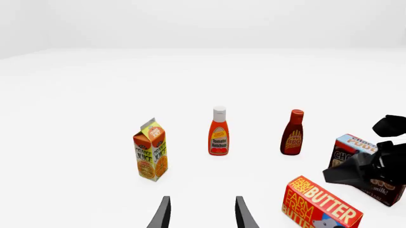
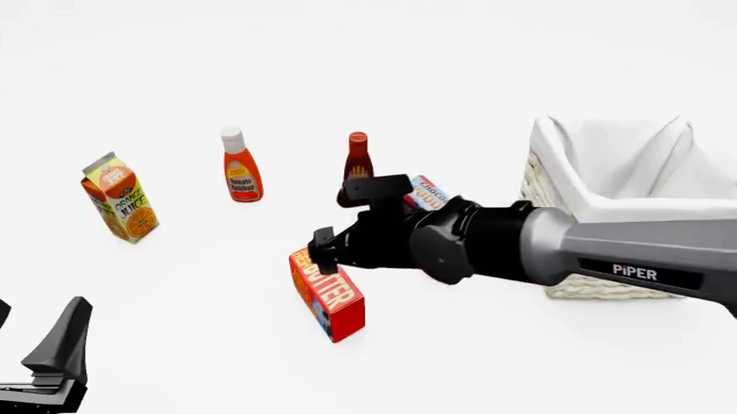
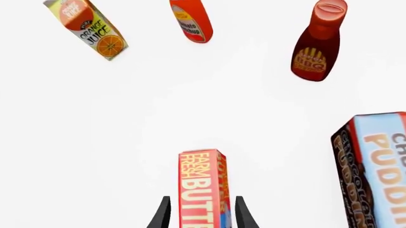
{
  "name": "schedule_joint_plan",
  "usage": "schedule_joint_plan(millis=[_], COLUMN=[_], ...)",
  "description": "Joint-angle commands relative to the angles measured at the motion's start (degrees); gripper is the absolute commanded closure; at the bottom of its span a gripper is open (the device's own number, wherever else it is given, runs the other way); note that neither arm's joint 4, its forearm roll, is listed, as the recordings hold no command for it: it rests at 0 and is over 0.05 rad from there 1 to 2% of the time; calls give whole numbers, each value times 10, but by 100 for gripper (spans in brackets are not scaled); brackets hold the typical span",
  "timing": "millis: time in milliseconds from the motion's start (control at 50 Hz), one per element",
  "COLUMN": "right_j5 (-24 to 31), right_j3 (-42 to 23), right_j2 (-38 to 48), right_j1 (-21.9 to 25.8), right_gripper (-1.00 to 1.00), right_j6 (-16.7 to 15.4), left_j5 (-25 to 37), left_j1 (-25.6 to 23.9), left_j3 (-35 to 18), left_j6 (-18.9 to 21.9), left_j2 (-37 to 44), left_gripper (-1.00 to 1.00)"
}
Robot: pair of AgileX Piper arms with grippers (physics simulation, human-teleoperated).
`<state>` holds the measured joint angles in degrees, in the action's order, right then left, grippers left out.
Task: Pick the butter and place it in the basket.
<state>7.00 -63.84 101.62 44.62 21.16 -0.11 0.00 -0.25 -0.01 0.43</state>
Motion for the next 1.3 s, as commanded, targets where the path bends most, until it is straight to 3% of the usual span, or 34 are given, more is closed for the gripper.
schedule_joint_plan(millis=[20, 1300], right_j5=[-5, -36], right_j3=[-2, 0], right_j2=[11, 62], right_j1=[3, 13], right_gripper=[-100, -100], right_j6=[6, 32], left_j5=[0, 0], left_j1=[0, 0], left_j3=[0, 0], left_j6=[0, 0], left_j2=[0, 0], left_gripper=[-100, -100])
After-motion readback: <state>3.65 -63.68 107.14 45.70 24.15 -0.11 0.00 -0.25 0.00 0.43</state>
